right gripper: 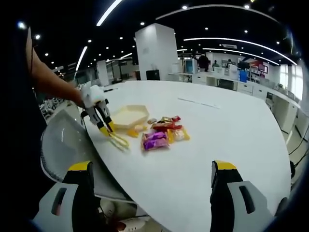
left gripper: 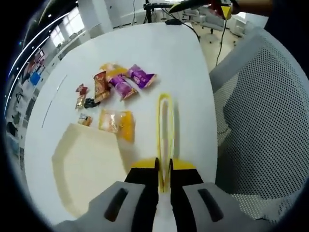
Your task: Place the target food into the container with the food tongs after gripping and lifting it, then release it inside without dropping or visibly crushing the food.
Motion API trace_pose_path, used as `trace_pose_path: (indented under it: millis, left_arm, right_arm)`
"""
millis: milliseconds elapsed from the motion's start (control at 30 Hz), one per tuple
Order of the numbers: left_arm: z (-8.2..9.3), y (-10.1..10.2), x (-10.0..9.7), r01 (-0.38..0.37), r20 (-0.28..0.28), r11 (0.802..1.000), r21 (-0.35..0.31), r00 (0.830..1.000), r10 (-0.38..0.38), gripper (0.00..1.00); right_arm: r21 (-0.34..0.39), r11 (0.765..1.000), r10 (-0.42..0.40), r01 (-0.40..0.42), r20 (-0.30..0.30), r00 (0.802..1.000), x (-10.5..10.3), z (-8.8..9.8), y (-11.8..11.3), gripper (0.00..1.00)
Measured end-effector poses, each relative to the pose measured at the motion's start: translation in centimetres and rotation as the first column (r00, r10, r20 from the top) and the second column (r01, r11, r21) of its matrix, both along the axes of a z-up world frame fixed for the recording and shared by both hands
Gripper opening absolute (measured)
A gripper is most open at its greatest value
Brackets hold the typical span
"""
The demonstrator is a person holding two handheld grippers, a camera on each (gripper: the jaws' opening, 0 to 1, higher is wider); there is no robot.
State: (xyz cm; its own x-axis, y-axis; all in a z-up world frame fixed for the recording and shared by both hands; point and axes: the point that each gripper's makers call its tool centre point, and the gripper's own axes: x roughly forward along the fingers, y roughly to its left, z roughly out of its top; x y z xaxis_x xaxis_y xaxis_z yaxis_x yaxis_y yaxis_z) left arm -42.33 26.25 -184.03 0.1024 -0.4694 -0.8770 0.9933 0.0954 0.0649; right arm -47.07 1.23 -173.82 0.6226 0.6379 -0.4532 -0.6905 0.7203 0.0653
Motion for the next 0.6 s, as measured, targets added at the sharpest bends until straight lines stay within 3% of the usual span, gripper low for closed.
trace_pose_path:
  millis: [333,433,600]
  left_arm:
    - [3.4,0.3,0.7,0.020,-0.009,0.999,-0.025,1.000,-0.020,0.02]
    - [5.4,0.1,1.2,0.014,-0.010,0.998,-0.068,1.000,-0.014,0.02]
    - [7.6,0.7,1.9,0.050,0.001,0.998,-0.043,0.999,-0.050,0.03]
  right_arm:
    - [-0.007,1.000,0.028,-0.027,0.027,0.999,0.3,0.9,0.4,1.00]
    - [0.037,0.998,0.054,-0.056,0.045,0.998,0.2,2.0,1.2,1.00]
    - [0.035,0.997,0.071,-0.073,0.055,0.996,0.4,2.7,1.6,1.00]
